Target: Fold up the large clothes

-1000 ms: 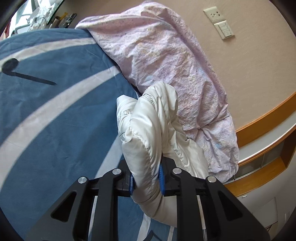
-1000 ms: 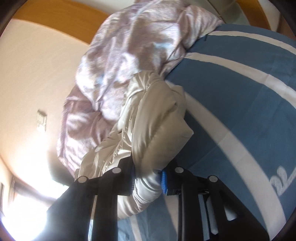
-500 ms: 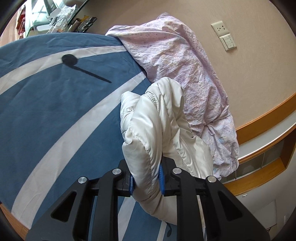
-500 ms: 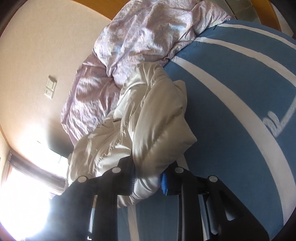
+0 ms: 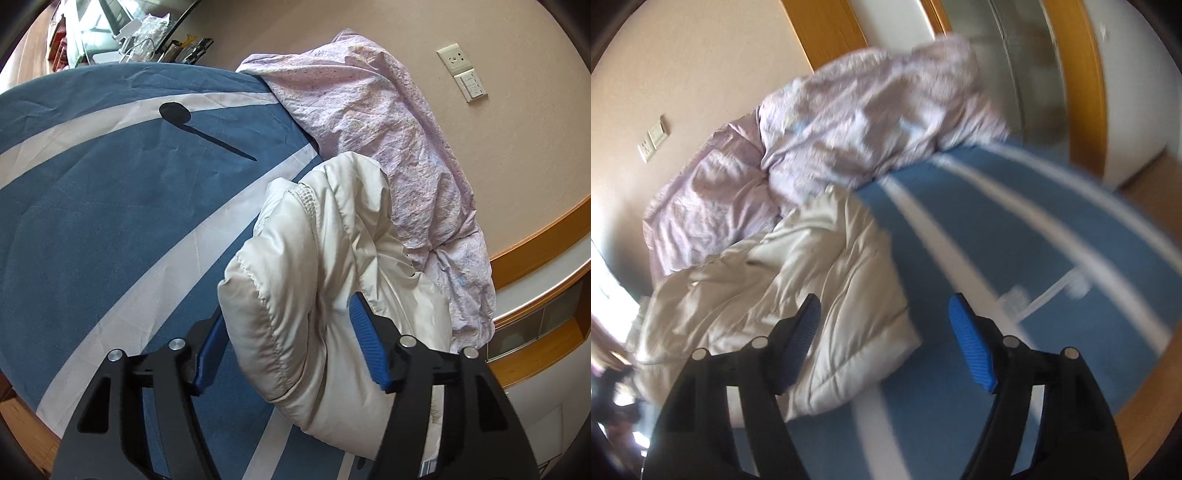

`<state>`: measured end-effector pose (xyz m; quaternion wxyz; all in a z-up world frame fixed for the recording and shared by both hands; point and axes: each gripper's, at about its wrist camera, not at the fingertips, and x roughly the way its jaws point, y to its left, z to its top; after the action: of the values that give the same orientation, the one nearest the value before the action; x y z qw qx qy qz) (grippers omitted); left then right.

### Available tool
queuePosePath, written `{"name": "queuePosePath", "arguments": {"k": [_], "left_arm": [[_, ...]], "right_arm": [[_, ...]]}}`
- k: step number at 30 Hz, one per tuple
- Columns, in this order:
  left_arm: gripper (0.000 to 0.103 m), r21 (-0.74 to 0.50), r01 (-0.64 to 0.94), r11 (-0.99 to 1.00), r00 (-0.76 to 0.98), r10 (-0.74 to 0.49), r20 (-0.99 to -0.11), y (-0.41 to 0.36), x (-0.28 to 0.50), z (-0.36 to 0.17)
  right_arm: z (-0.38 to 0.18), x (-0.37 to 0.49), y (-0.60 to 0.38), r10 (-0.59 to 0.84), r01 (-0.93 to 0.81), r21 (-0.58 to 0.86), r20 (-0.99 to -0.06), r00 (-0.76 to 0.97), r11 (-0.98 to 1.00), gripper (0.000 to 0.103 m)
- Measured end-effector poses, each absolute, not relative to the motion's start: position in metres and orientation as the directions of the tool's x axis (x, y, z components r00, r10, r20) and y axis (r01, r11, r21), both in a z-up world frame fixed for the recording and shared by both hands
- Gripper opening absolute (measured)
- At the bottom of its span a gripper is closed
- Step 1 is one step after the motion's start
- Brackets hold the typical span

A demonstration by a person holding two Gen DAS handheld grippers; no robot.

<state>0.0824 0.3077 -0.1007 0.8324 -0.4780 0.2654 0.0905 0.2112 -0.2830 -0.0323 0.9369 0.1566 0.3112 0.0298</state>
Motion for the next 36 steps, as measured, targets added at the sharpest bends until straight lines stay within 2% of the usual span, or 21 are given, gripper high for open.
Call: {"name": "queuePosePath", "arguments": {"k": [3,8,16,20,24,29,31,36], "left_arm": [[0.065,-0.749,-0.398,0.530,0.845,-0.106,-0.524,0.304,0.086,-0.101],[0.067,-0.730,-0.412,0.545,0.838,-0.087,-0.538,0.298,0.095,-0.100],[0.067,-0.720,-0.431,0.544,0.829,-0.076,-0.554,0.297,0.101,-0.103],[0.067,-0.725,-0.438,0.532,0.828,-0.074,-0.555,0.297,0.102,-0.104],[0.068,-0.721,-0.446,0.530,0.824,-0.072,-0.562,0.298,0.106,-0.104],[0.069,-0.727,-0.454,0.515,0.826,-0.062,-0.560,0.296,0.113,-0.105],[0.068,-0.723,-0.455,0.519,0.828,-0.052,-0.558,0.295,0.116,-0.103],[0.049,-0.738,-0.428,0.522,0.849,-0.047,-0.526,0.293,0.116,-0.092]], "right_arm": [[-0.023,0.211,-0.258,0.146,-0.027,0.217,-0.555,0.819,0.976,0.072],[-0.018,0.211,-0.198,0.210,-0.187,0.097,-0.545,0.812,0.977,0.069],[-0.017,0.202,-0.116,0.342,-0.379,0.055,-0.567,0.749,0.924,0.067],[-0.026,0.198,-0.085,0.312,-0.403,-0.022,-0.594,0.741,0.915,0.060],[-0.035,0.204,-0.086,0.314,-0.388,0.021,-0.629,0.711,0.921,0.060],[-0.062,0.220,-0.072,0.257,-0.370,-0.010,-0.703,0.663,0.929,0.061],[-0.065,0.222,-0.069,0.242,-0.359,-0.016,-0.710,0.661,0.933,0.061],[-0.072,0.222,-0.072,0.252,-0.352,0.009,-0.716,0.651,0.936,0.061]]}}
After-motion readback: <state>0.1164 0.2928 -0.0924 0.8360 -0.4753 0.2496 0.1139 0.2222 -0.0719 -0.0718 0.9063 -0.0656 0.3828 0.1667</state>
